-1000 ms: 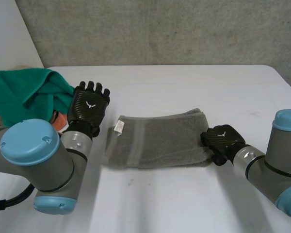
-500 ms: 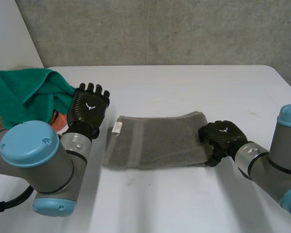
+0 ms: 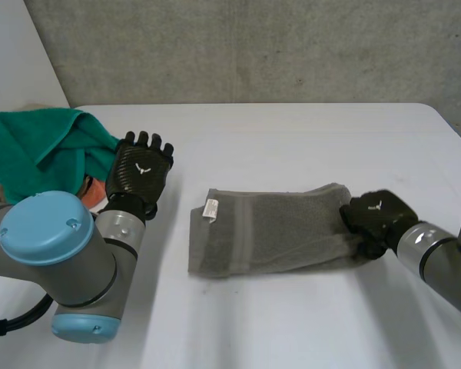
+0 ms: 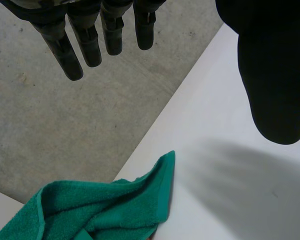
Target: Fold the laundry.
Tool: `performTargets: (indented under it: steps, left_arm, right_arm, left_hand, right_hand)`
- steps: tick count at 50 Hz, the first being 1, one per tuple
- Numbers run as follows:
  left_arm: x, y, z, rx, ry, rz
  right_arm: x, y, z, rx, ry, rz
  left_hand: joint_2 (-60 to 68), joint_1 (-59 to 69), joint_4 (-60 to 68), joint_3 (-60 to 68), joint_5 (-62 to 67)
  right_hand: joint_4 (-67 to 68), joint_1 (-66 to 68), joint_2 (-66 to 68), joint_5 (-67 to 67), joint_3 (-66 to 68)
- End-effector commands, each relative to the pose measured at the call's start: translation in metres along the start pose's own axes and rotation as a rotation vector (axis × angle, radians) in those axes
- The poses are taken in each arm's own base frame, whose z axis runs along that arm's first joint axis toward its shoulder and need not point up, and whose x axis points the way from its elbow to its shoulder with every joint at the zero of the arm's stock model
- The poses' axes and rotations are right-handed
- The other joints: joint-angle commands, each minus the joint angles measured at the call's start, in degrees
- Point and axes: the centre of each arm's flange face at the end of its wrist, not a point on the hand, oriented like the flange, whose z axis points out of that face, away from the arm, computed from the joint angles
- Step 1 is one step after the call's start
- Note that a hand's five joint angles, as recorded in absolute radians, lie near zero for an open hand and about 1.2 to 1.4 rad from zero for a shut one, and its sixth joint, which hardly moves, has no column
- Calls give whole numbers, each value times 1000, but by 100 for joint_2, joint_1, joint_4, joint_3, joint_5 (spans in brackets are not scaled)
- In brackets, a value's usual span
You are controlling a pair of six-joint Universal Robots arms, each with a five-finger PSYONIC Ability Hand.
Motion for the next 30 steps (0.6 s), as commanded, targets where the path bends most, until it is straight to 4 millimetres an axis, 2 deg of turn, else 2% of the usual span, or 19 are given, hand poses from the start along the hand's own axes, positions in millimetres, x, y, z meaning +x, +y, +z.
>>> performTargets:
  steps: [1, 2, 5, 6, 9, 10, 13, 14, 15, 17, 18, 21, 25, 26, 29, 30]
  left_arm:
    - [-3, -3, 0, 6, -8, -3]
    - [-3, -3, 0, 7, -10, -3]
    - [-7, -6, 0, 12, -20, -5]
    - [-9, -8, 0, 14, -25, -6]
    - [-14, -11, -1, 19, -36, -9]
    - [-15, -12, -1, 18, -37, -9]
    - [-18, -15, -1, 26, -47, -13]
    - [-18, -15, -1, 26, -49, -13]
    - [-19, -16, -1, 29, -49, -13]
    - [-20, -17, -1, 31, -53, -13]
    - [-20, -17, -1, 32, -54, -13]
    - [-21, -20, 1, 41, -60, -16]
    - [-22, -25, 4, 61, -63, -19]
    - [-22, -28, 4, 68, -64, -21]
    - [-19, -37, 4, 97, -57, -39]
    - [-17, -41, 4, 109, -51, -53]
  right_arm:
    - [-26, -61, -7, 225, -22, -169]
    - [-42, -75, -9, 292, -48, -204]
    - [-67, -91, -11, 390, -90, -242]
    - [-86, -95, -8, 440, -125, -266]
    - [-121, -95, -6, 508, -207, -318]
    - [-146, -93, -6, 551, -276, -360]
    - [-175, -88, -8, 599, -373, -415]
    - [-186, -83, -6, 616, -411, -445]
    - [-188, -80, -4, 616, -416, -454]
    - [-189, -80, -2, 619, -426, -452]
    - [-188, -84, -1, 625, -416, -440]
    - [-184, -89, -2, 609, -405, -387]
    - [-165, -96, -4, 548, -338, -217]
    - [-146, -99, -2, 510, -274, -122]
    - [-108, -99, -1, 450, -162, 40]
    - [-84, -98, -2, 419, -95, 139]
  left_hand:
    - [-170, -87, -169, -208, -269]
    - [-170, -87, -169, -208, -269]
    - [-170, -87, -169, -208, -269]
    - [-170, -87, -169, -208, -269]
    - [-170, -87, -169, -208, -269]
    - [-170, -87, -169, -208, -269]
    - [-170, -87, -169, -208, -269]
    - [-170, -87, -169, -208, -269]
    - [-170, -87, -169, -208, -269]
    - [-170, -87, -169, -208, -269]
    - [-170, -87, -169, -208, -269]
    - [-170, -87, -169, -208, -269]
    - [-170, -87, -169, -208, -269]
    - [-170, -87, -169, -208, -269]
    - [-170, -87, -169, -208, -269]
    - [-170, -87, -169, -208, -269]
  right_hand:
    - [1193, 2576, 1284, 1482, 1235]
    - [1193, 2576, 1284, 1482, 1235]
    - [1193, 2576, 1284, 1482, 1235]
    - [1193, 2576, 1284, 1482, 1235]
    - [1193, 2576, 1284, 1482, 1235]
    - [1193, 2576, 1284, 1482, 1235]
    - [1193, 2576, 1284, 1482, 1235]
    - [583, 1966, 674, 872, 625]
    - [-422, 960, -332, -133, -381]
    - [-2156, -774, -2066, -1867, -2115]
    - [-3630, -2248, -3540, -3341, -3589]
    - [-5658, -4275, -5567, -5369, -5616]
    - [-5807, -4424, -5716, -5518, -5765]
    - [-5807, -4424, -5716, -5518, -5765]
    - [-5807, -4424, -5716, -5518, -5765]
    - [-5807, -4424, -5716, -5518, -5765]
